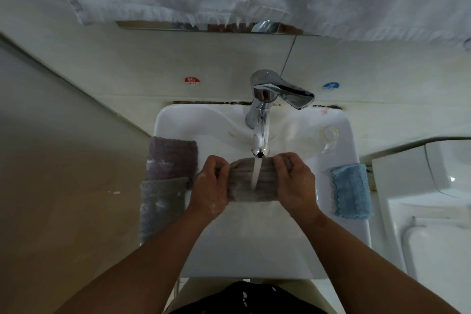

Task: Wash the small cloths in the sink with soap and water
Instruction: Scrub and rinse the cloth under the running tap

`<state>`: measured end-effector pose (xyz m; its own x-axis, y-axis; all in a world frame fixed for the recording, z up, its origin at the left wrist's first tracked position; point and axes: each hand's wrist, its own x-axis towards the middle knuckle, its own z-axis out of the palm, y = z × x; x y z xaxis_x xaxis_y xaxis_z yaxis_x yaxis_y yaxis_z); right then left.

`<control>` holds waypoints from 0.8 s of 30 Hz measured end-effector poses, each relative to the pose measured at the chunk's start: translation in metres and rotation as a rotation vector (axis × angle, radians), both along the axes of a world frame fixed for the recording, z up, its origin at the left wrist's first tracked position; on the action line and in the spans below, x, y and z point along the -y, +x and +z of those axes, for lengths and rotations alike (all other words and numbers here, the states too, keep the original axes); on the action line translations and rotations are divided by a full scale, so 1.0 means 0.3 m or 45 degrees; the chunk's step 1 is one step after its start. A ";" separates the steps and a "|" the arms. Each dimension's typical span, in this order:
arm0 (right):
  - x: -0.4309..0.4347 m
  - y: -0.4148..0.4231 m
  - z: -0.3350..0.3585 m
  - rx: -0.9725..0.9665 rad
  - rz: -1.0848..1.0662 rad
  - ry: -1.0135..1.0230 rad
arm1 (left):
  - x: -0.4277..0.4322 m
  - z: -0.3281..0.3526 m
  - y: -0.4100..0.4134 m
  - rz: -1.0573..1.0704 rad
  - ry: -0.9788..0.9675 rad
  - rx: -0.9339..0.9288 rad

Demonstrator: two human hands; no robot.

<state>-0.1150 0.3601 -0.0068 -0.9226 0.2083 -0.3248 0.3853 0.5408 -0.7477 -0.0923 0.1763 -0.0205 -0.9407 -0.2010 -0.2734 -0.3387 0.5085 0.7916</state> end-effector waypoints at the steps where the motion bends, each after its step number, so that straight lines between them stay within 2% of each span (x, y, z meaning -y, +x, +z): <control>1: -0.006 0.005 -0.007 0.013 -0.002 0.032 | 0.011 -0.009 0.008 -0.021 -0.027 -0.003; 8: 0.016 0.027 -0.050 0.162 -0.174 -0.019 | -0.009 -0.015 0.040 0.133 0.026 0.102; 13: 0.069 0.053 -0.001 0.373 -0.447 -0.486 | -0.066 0.004 0.066 0.214 0.277 0.214; 15: 0.101 0.080 0.015 0.364 -0.333 -0.523 | -0.095 0.016 0.068 0.194 0.306 0.223; 19: 0.140 0.112 0.020 0.121 -0.030 -0.485 | -0.144 0.067 0.059 0.252 0.479 0.237; 22: 0.130 0.080 -0.006 0.204 -0.102 -0.595 | -0.169 0.082 0.053 0.157 0.561 0.204; 24: 0.138 0.070 -0.003 0.347 -0.252 -0.735 | -0.172 0.083 0.046 0.099 0.480 0.108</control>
